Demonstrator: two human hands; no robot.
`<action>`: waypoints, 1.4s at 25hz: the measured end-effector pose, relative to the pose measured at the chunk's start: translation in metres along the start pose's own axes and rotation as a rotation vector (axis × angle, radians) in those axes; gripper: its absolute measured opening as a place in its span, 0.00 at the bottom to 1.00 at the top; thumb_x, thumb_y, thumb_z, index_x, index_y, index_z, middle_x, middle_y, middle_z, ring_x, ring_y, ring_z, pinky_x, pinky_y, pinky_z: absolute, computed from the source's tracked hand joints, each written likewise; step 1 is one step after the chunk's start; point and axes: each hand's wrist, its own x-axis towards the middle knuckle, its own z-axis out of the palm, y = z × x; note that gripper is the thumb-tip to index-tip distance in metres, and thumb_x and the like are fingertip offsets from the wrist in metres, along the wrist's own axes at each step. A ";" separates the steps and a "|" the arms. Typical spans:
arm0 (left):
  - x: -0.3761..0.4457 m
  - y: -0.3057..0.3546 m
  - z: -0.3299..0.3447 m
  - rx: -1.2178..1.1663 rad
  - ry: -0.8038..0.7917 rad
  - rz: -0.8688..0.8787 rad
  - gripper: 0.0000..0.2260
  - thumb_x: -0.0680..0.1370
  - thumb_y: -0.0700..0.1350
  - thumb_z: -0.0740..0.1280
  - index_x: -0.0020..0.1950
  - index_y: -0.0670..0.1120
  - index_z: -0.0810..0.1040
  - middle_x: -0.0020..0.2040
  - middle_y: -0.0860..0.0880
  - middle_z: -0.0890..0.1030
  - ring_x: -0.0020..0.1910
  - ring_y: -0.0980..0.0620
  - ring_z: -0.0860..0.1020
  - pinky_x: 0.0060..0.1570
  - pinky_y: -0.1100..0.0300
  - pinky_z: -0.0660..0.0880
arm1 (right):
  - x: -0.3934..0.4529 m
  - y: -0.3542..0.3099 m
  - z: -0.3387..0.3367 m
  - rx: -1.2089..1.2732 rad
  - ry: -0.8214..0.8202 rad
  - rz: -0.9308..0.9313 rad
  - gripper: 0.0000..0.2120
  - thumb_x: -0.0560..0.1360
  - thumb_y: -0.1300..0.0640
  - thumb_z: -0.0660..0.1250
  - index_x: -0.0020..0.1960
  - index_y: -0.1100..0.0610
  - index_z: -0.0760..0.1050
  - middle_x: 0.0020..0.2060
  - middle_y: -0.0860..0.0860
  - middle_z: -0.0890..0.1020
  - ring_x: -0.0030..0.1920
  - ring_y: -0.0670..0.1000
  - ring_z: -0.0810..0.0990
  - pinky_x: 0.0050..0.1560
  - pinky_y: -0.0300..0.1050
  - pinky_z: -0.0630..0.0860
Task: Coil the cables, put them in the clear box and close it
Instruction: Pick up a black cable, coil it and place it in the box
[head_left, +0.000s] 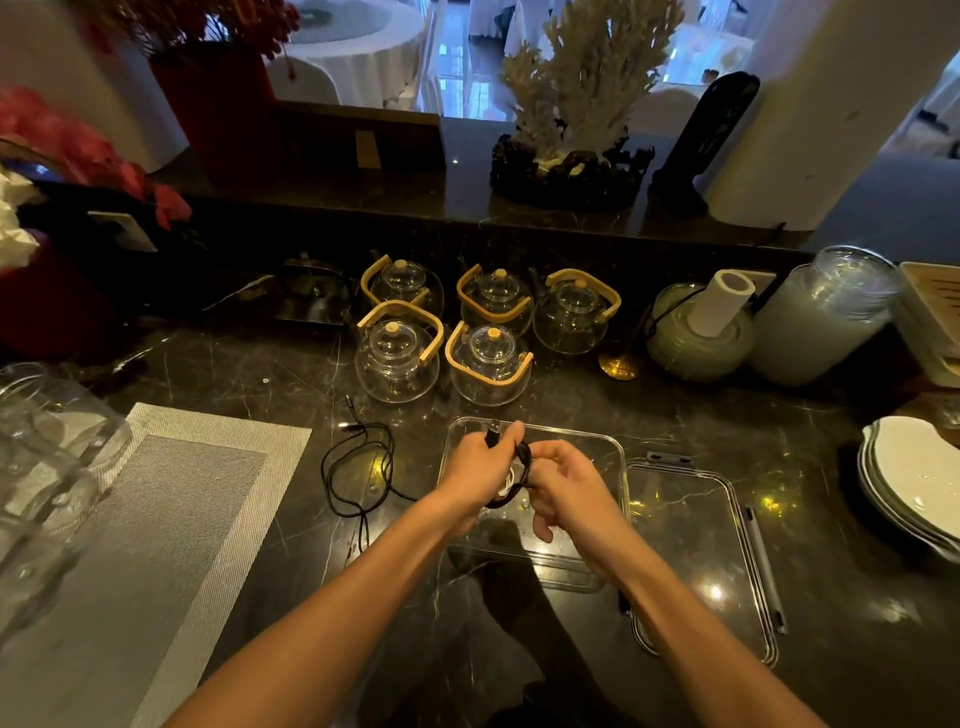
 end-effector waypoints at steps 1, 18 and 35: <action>0.000 -0.001 0.000 0.001 0.005 0.005 0.19 0.81 0.57 0.64 0.34 0.49 0.75 0.24 0.56 0.70 0.27 0.55 0.68 0.32 0.57 0.64 | -0.001 0.000 0.001 -0.090 0.026 -0.044 0.12 0.80 0.66 0.60 0.63 0.60 0.71 0.30 0.49 0.71 0.26 0.47 0.67 0.23 0.43 0.69; 0.016 -0.030 0.012 0.165 -0.088 -0.021 0.22 0.81 0.60 0.62 0.41 0.43 0.80 0.29 0.53 0.74 0.28 0.55 0.71 0.30 0.60 0.65 | 0.016 0.017 -0.010 -0.079 0.371 -0.086 0.04 0.78 0.61 0.72 0.52 0.59 0.79 0.42 0.56 0.83 0.34 0.45 0.80 0.33 0.48 0.82; 0.101 -0.054 0.055 0.282 -0.270 -0.123 0.09 0.77 0.35 0.61 0.46 0.43 0.81 0.40 0.45 0.80 0.41 0.47 0.77 0.45 0.49 0.77 | 0.083 0.079 -0.058 -0.304 0.427 0.314 0.07 0.82 0.62 0.64 0.47 0.59 0.78 0.31 0.54 0.80 0.24 0.48 0.77 0.24 0.43 0.77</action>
